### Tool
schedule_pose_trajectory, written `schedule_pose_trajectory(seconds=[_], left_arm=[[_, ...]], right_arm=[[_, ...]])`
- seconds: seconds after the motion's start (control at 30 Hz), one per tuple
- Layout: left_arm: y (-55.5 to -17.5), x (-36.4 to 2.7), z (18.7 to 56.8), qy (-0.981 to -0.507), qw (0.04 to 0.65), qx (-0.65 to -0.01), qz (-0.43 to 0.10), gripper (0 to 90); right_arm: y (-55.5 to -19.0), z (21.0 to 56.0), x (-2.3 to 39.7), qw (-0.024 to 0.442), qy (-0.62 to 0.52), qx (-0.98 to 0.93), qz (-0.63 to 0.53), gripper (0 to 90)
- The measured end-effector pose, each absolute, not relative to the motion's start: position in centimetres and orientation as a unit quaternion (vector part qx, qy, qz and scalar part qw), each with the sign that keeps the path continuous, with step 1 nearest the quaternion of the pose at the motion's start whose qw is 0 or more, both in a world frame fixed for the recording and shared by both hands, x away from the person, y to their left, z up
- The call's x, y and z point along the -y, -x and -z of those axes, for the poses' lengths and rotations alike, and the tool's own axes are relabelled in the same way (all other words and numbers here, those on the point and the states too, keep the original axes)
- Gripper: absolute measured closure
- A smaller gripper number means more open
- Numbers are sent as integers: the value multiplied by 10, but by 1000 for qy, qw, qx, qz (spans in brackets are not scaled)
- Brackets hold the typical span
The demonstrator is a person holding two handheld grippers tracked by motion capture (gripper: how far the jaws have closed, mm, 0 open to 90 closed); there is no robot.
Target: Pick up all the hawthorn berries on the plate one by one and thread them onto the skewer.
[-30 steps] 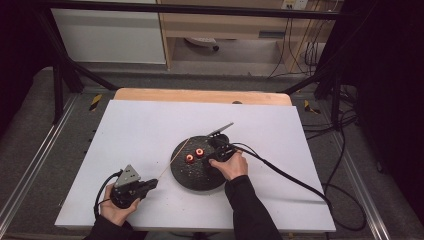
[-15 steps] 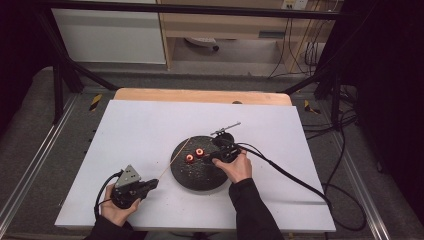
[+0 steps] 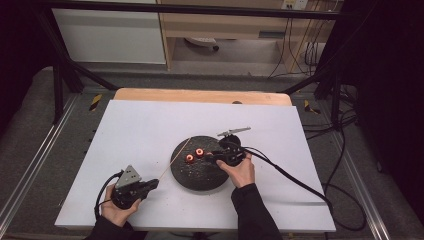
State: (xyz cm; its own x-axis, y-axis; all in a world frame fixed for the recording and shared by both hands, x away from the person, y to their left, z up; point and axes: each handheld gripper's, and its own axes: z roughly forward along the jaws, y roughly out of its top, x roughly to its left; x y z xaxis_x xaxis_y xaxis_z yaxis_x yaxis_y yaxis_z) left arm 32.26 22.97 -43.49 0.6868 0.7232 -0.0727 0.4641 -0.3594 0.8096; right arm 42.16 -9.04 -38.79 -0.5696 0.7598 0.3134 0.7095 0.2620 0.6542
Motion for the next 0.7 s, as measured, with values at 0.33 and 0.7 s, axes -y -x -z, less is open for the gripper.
schedule_pose_trajectory(seconds=[0.33, 0.7], left_arm=[[-322, -229, 435, -810, 432, -366, -151, 881], [-321, -228, 435, -809, 434, -366, -152, 881]], right_arm=[[-412, 394, 98, 41, -467, -755, -459, 614], [-407, 407, 99, 44, -474, -715, -512, 614]])
